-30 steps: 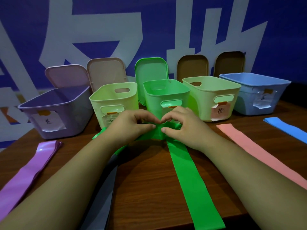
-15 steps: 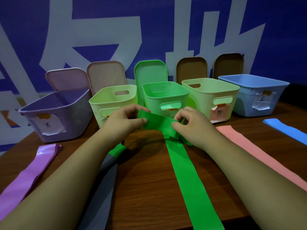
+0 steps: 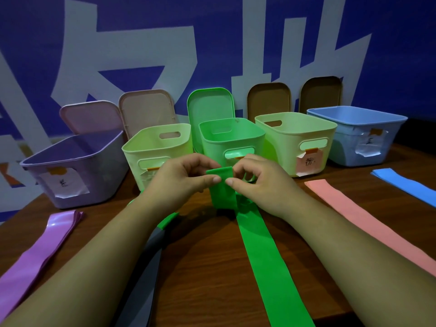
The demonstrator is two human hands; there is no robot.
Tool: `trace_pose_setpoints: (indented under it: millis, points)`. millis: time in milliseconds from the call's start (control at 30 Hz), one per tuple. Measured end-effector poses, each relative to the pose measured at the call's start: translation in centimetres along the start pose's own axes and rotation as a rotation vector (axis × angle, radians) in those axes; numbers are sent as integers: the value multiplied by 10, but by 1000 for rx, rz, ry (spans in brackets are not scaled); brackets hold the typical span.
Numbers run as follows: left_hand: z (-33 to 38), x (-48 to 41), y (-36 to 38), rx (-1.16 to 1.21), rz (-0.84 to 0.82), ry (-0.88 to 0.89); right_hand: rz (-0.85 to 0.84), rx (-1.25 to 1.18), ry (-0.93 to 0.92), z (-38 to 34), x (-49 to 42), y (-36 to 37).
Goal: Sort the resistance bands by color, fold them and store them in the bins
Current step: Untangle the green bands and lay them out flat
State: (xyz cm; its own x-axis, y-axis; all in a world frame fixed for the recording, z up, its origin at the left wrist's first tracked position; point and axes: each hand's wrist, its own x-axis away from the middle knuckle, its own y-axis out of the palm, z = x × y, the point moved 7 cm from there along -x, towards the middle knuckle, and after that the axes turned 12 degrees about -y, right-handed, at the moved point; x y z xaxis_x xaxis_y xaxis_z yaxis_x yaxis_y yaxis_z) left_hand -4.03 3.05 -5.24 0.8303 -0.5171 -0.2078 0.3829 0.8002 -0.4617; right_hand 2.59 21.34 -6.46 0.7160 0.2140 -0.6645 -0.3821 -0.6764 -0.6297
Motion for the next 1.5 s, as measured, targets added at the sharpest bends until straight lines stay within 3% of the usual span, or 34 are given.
trace_pose_setpoints:
  millis: [267, 367, 733, 1167, 1333, 1500]
  points:
    - [-10, -2, 19, -5, -186, -14, 93, -180, 39, 1, 2, -3]
    - [-10, -2, 15, -5, -156, -16, 62, -265, 67, 1, 3, 0]
    - [-8, 0, 22, -36, -171, -7, 139, -235, 70, 4, 4, -9]
    - [-2, 1, 3, 91, 45, -38, 35, -124, 208, 14, 5, 0]
    - [0, 2, 5, 156, 30, -62, 129, -80, 231, 20, 5, -5]
    - [0, 0, 13, 147, 1, -75, 20, -141, 203, 8, 5, 3]
